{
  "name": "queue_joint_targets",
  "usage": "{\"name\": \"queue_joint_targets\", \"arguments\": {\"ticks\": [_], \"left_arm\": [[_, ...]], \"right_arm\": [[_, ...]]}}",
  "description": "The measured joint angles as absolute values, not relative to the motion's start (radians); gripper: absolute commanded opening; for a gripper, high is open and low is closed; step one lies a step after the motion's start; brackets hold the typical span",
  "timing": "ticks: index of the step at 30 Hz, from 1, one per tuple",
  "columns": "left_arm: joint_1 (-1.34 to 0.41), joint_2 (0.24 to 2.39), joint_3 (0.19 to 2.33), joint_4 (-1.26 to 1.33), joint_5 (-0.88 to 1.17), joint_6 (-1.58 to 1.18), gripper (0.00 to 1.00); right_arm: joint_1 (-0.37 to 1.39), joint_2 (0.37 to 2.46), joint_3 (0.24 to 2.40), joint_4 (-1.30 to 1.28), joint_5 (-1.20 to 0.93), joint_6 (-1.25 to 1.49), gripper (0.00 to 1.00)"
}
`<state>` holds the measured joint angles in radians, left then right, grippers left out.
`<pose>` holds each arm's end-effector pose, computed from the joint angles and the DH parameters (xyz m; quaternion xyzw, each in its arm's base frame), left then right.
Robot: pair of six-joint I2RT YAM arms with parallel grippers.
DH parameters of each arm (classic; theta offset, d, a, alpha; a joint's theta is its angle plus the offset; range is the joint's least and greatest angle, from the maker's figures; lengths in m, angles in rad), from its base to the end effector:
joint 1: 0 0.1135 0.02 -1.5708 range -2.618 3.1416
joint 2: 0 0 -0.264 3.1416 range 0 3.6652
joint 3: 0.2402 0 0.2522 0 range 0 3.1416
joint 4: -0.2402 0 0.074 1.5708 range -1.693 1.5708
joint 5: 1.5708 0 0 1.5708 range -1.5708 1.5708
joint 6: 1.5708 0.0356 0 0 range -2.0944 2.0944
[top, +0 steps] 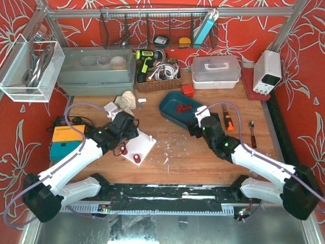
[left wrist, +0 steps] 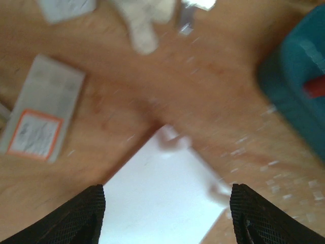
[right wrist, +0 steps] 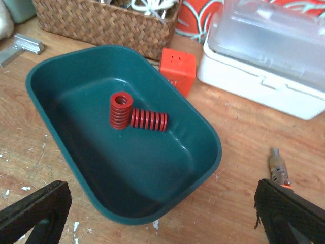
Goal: Install the large spring
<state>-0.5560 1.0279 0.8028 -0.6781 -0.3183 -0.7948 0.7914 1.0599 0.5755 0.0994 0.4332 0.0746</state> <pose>0.1779 -0.0974 0.2587 -0.1627 0.9200 -0.0854 0.3461 0.1752 0.1561 0.2429 -0.1716 0.8006 0.0672 0.5701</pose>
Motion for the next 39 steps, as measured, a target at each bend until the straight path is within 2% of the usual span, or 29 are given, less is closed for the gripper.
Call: {"name": "queue_joint_targets", "arguments": {"ticks": [2, 3, 6, 10, 13, 17, 21, 25, 32, 39], "left_arm": [[-0.556, 1.013, 0.813, -0.593, -0.303, -0.759, 0.96], [-0.556, 1.0, 0.812, -0.543, -0.286, -0.739, 1.0], [-0.556, 0.954, 0.783, -0.365, -0.213, -0.669, 1.0], [-0.556, 0.931, 0.708, -0.128, -0.124, -0.583, 1.0], [-0.556, 0.939, 0.631, 0.005, -0.087, -0.537, 1.0], [-0.556, 0.948, 0.53, 0.121, -0.041, -0.514, 1.0], [-0.556, 0.952, 0.458, 0.193, -0.035, -0.502, 1.0], [-0.556, 0.958, 0.429, 0.23, -0.043, -0.48, 1.0], [-0.556, 0.93, 0.384, 0.278, -0.041, -0.46, 1.0], [-0.556, 0.895, 0.366, 0.319, -0.02, -0.463, 1.0]], "right_arm": [[0.749, 1.103, 0.629, 0.052, 0.388, 0.096, 0.98], [0.731, 1.131, 0.662, 0.03, 0.365, 0.101, 0.97], [0.688, 1.227, 0.772, -0.044, 0.318, 0.113, 0.91], [0.643, 1.331, 0.859, -0.083, 0.246, 0.118, 0.71], [0.599, 1.409, 0.918, -0.102, 0.173, 0.104, 0.61], [0.561, 1.523, 1.003, -0.099, 0.088, 0.089, 0.53], [0.556, 1.639, 1.068, -0.099, 0.046, 0.087, 0.51], [0.556, 1.765, 1.154, -0.128, 0.046, 0.033, 0.54], [0.543, 1.869, 1.245, -0.226, 0.032, -0.311, 0.58], [0.459, 1.873, 1.261, -0.265, -0.144, -0.579, 0.58]]}}
